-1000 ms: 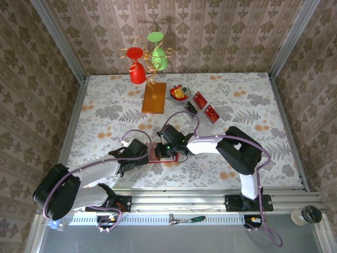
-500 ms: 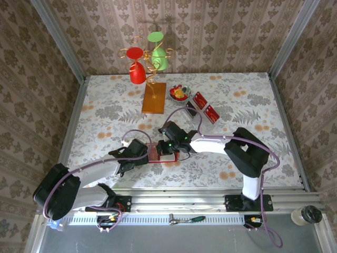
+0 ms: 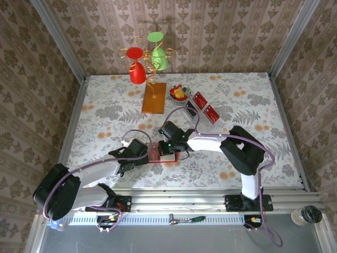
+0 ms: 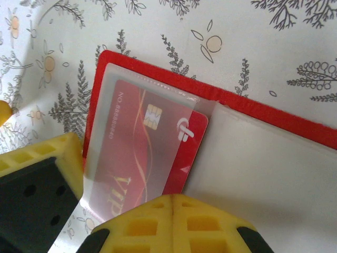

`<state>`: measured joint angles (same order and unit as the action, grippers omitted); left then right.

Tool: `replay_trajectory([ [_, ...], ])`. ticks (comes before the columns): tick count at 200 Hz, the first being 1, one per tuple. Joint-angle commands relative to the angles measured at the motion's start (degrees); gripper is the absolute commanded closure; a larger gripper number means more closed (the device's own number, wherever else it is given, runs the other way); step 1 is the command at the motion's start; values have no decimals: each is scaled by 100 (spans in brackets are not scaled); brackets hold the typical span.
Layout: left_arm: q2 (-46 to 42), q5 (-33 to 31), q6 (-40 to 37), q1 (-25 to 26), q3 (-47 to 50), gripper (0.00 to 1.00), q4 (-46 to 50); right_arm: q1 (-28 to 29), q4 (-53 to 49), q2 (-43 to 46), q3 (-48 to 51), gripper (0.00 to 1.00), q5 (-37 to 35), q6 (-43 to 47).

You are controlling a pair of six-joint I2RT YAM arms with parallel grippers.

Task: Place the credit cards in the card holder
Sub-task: Insert the credit card into the card slot.

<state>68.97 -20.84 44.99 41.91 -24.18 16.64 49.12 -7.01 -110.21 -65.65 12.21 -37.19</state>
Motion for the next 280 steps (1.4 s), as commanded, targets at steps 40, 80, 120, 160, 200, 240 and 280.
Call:
replay_trajectory([
  [40,279,263,-109,-3,-24,0,-396,38,-196,-402,-404,100,124,121],
  [80,345,273,-104,15,-33,0,-443,96,-95,-524,-475,100,278,5],
  [120,304,251,-119,24,-50,0,-382,59,-60,-241,-375,100,305,-66],
  [160,-146,135,-119,-50,-10,0,-109,-58,-89,381,-53,99,103,-87],
  [200,-705,56,-113,-252,116,0,183,-64,-59,552,221,99,104,-103],
  [240,-758,106,-136,-350,142,0,282,9,65,411,282,99,194,-195],
  [280,-575,201,-162,-350,115,0,179,115,116,261,246,99,203,-245],
])
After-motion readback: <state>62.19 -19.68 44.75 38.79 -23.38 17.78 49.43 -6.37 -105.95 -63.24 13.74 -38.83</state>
